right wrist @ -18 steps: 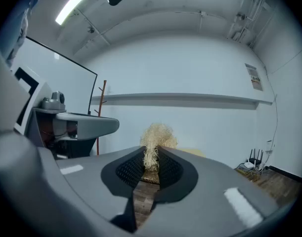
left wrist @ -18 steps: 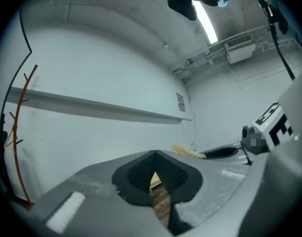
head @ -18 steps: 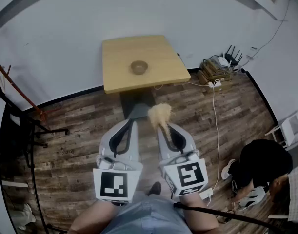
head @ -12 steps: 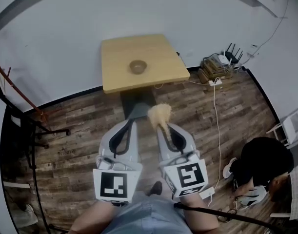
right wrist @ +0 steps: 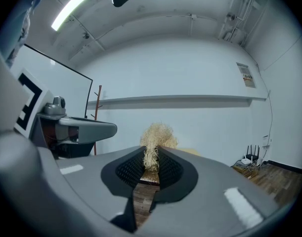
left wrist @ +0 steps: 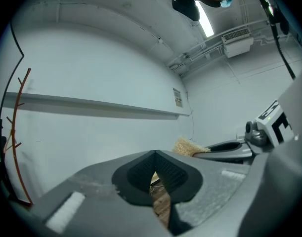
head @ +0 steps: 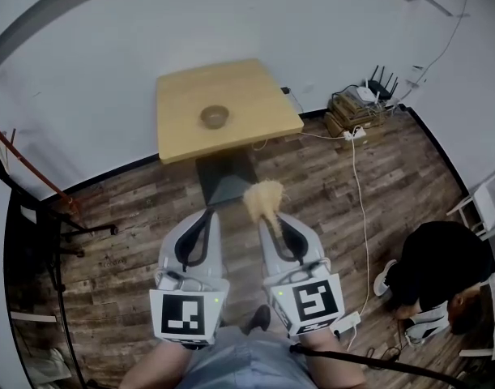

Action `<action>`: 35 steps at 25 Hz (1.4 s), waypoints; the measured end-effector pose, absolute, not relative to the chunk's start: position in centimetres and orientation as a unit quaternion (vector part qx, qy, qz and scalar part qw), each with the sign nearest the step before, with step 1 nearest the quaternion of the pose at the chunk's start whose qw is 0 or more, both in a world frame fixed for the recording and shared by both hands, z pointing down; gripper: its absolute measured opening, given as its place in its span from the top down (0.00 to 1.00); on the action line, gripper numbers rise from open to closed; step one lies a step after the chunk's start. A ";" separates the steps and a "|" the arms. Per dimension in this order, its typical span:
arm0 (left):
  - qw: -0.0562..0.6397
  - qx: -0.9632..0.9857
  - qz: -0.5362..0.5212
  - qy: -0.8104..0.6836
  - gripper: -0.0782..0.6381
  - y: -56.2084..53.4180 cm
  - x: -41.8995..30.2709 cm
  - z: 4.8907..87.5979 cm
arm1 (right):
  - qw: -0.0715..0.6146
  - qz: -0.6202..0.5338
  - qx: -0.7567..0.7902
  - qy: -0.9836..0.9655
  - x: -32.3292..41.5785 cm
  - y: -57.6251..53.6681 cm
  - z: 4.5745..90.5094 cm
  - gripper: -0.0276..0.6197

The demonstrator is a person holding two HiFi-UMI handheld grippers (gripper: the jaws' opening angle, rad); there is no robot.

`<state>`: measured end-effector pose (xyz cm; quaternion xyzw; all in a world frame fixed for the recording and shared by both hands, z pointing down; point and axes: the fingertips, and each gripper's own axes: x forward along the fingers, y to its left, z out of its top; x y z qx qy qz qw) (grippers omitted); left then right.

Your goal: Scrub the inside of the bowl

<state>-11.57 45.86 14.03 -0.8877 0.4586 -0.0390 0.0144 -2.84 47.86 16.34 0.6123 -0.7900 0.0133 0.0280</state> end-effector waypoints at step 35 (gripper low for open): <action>-0.005 -0.879 -0.046 0.474 0.86 26.3 -11.5 16.2 | 0.011 0.042 0.604 -0.796 -1.0 28.6 17.9 0.87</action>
